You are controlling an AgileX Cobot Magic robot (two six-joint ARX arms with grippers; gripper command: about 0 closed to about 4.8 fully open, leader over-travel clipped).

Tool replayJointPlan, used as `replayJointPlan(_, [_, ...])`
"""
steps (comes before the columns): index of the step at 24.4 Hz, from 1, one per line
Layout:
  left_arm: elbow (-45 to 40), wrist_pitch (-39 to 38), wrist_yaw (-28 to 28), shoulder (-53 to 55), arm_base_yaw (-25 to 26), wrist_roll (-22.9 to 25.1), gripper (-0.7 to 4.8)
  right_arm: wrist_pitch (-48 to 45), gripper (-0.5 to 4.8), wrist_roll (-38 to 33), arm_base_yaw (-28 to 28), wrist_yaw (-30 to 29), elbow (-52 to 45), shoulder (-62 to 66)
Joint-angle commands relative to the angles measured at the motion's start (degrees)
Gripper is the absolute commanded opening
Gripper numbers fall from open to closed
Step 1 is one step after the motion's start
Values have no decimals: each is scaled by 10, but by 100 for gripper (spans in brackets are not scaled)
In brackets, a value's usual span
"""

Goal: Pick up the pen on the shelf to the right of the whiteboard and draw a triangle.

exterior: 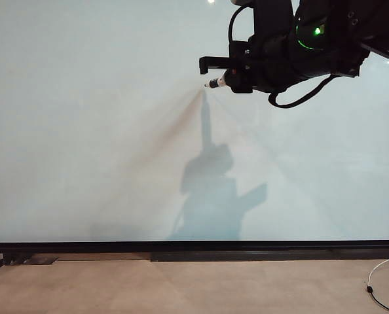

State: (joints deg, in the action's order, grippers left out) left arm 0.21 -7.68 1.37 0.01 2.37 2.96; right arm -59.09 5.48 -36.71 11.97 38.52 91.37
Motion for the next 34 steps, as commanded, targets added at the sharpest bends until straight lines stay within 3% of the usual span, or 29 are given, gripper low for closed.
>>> replayJointPlan(1, [2, 4, 1, 0, 0, 0, -5, -12, -7, 3, 4, 2, 2, -2])
replayJointPlan(34, [2, 5, 1, 0, 0, 0, -5, -5, -7, -1, 6, 10, 21, 36])
